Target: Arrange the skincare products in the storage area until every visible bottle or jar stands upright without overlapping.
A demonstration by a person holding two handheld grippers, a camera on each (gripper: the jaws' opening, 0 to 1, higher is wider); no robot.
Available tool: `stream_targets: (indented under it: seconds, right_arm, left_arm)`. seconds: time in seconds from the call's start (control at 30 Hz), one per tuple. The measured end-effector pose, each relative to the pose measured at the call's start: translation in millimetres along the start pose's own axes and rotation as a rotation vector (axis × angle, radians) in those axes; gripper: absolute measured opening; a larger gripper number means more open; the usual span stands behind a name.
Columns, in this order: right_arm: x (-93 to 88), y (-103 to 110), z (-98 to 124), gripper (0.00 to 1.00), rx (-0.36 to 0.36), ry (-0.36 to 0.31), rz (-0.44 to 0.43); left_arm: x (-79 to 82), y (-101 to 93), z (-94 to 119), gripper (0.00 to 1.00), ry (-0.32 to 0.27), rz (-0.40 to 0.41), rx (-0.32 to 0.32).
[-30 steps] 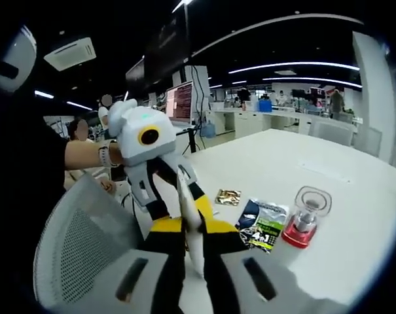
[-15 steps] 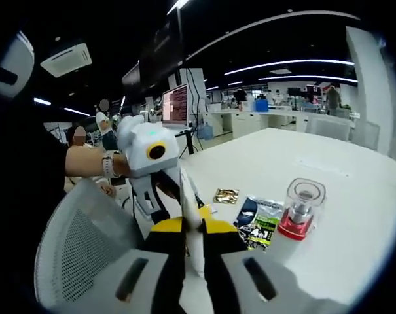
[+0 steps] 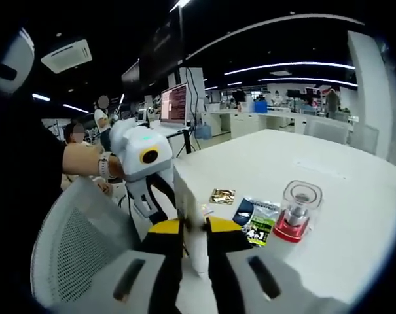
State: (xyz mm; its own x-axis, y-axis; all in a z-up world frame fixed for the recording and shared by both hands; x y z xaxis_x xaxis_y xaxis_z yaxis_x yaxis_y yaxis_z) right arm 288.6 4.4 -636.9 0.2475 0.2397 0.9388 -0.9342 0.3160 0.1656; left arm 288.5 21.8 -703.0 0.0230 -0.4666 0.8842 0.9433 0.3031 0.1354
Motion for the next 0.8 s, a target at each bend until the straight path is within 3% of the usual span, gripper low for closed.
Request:
stream_targets:
  seconds: [0.33, 0.5, 0.8]
  right_arm:
    - [-0.4, -2, 3, 0.15, -0.029, -0.002, -0.011]
    - [-13.2, -8, 15, 0.17, -0.075, 0.050, -0.039]
    - [-23.7, -11, 36, 0.23, -0.153, 0.048, -0.091]
  left_arm:
    - [1.7, 0.3, -2, 0.13, -0.006, -0.005, 0.014]
    - [2.3, 1.8, -3, 0.13, -0.005, -0.010, 0.032]
    - [2.6, 6.0, -5, 0.13, -0.007, -0.009, 0.046]
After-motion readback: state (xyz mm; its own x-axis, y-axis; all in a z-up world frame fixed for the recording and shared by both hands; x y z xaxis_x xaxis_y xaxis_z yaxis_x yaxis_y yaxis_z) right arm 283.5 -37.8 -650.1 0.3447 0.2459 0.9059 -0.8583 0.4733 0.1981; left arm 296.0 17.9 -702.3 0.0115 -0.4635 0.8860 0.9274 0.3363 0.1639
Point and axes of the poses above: the point that each gripper's makers call its tool centre point, and the gripper's own axes: z roughly backward along the fingers, y roughly to its left, x roughly out of its top, the point moved 1 cm from there along z, roughly backward along the fingers, and after that the axes turned 15 degrees about x, right-handed, at the moved point
